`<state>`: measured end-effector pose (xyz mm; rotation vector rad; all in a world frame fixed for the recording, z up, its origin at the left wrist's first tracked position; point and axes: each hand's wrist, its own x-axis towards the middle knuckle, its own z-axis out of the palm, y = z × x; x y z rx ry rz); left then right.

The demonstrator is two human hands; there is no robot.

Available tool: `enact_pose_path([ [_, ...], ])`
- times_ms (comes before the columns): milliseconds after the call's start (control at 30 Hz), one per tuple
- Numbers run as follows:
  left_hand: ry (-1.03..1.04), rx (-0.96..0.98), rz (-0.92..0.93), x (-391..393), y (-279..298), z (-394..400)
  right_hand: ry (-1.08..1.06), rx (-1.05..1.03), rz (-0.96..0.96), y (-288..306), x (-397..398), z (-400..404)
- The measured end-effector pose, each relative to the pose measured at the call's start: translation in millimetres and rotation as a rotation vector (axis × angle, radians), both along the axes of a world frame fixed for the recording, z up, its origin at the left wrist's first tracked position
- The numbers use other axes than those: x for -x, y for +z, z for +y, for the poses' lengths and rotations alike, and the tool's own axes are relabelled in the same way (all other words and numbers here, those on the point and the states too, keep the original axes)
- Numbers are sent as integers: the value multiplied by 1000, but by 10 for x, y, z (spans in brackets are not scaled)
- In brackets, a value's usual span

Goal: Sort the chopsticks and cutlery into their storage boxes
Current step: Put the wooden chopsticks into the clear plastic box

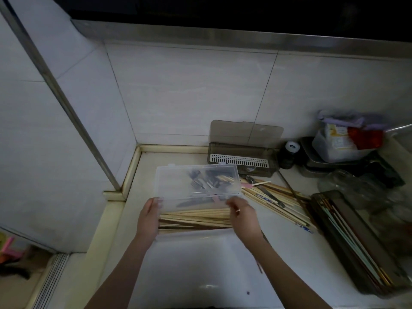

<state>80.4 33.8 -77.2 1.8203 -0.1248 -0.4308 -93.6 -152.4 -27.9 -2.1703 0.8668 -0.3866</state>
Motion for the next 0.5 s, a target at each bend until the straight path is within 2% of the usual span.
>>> enact_pose_path([
  [100, -4, 3, 10, -19, -25, -5, -157, 112, -174, -29, 119, -9],
  [167, -7, 4, 17, -23, -34, -8, -231, 231, -223, -96, 176, 54],
  [233, -8, 2, 24, -26, -29, -7, -339, 229, -243, -172, 246, 62],
  [333, -7, 3, 27, -12, -3, -4, -553, 207, -82, -352, 455, -95],
  [400, -12, 7, 11, 5, 36, -6, -626, 38, 40, -453, 613, -210],
  [467, -15, 6, 6, 24, 72, -15, -556, -84, 182, -513, 747, -258],
  [500, -18, 7, 6, 29, 80, -14, -483, -52, 267, -535, 791, -265],
])
